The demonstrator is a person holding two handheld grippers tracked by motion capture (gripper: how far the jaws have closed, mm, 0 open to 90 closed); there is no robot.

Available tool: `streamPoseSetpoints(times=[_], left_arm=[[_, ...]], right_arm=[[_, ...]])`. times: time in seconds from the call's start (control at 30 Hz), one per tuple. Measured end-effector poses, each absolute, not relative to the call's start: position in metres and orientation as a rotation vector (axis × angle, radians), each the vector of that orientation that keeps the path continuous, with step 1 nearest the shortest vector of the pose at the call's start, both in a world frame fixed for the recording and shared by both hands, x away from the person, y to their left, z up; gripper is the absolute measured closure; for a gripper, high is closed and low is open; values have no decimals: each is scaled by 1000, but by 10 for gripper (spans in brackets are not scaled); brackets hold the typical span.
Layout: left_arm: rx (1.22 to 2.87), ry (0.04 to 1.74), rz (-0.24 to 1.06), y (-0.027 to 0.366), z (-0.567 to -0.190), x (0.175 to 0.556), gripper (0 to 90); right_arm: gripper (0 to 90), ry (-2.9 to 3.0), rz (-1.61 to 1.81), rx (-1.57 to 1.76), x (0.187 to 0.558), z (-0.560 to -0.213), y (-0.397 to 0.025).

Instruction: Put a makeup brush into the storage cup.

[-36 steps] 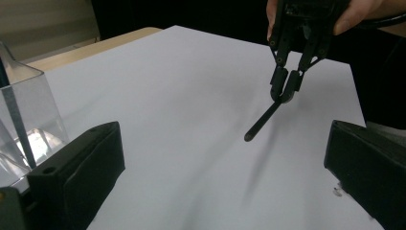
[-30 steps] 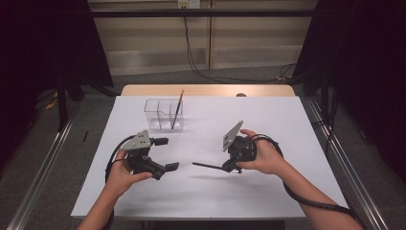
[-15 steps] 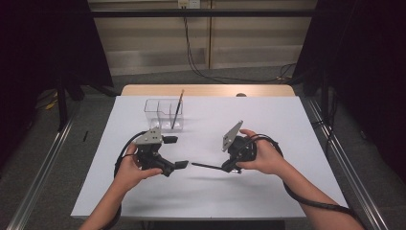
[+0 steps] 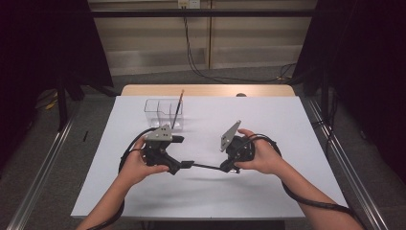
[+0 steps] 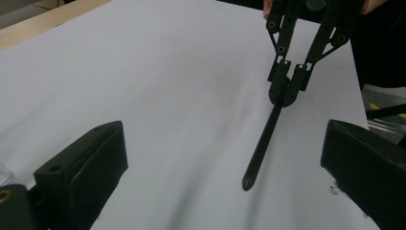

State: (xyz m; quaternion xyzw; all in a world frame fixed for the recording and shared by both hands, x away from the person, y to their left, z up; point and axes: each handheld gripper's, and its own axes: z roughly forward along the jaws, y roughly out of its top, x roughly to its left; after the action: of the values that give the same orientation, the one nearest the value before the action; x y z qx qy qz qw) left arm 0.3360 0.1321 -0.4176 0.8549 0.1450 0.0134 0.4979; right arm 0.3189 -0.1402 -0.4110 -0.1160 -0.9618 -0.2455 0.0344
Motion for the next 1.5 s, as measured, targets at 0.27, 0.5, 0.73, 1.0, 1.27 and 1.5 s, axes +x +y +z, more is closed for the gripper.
streamPoseSetpoints(times=[0.27, 0.5, 0.73, 1.0, 1.27, 1.5], left_arm=[[2138, 322, 31, 124, -413, 339, 59], [2225, 289, 49, 114, -410, 340, 91], [2288, 286, 49, 107, -407, 342, 137], [2366, 277, 10, 100, -405, 342, 291], [2437, 252, -17, 92, -408, 341, 422], [2484, 186, -34, 87, -411, 337, 529]], right_arm=[[845, -2960, -753, -338, 319, -410, -139], [844, -2962, -738, -335, 320, -409, -138], [845, -2964, -741, -336, 320, -408, -136], [845, -2962, -748, -318, 318, -406, -133], [844, -2968, -755, -314, 318, -404, -132], [844, -2970, -749, -314, 318, -405, -131]])
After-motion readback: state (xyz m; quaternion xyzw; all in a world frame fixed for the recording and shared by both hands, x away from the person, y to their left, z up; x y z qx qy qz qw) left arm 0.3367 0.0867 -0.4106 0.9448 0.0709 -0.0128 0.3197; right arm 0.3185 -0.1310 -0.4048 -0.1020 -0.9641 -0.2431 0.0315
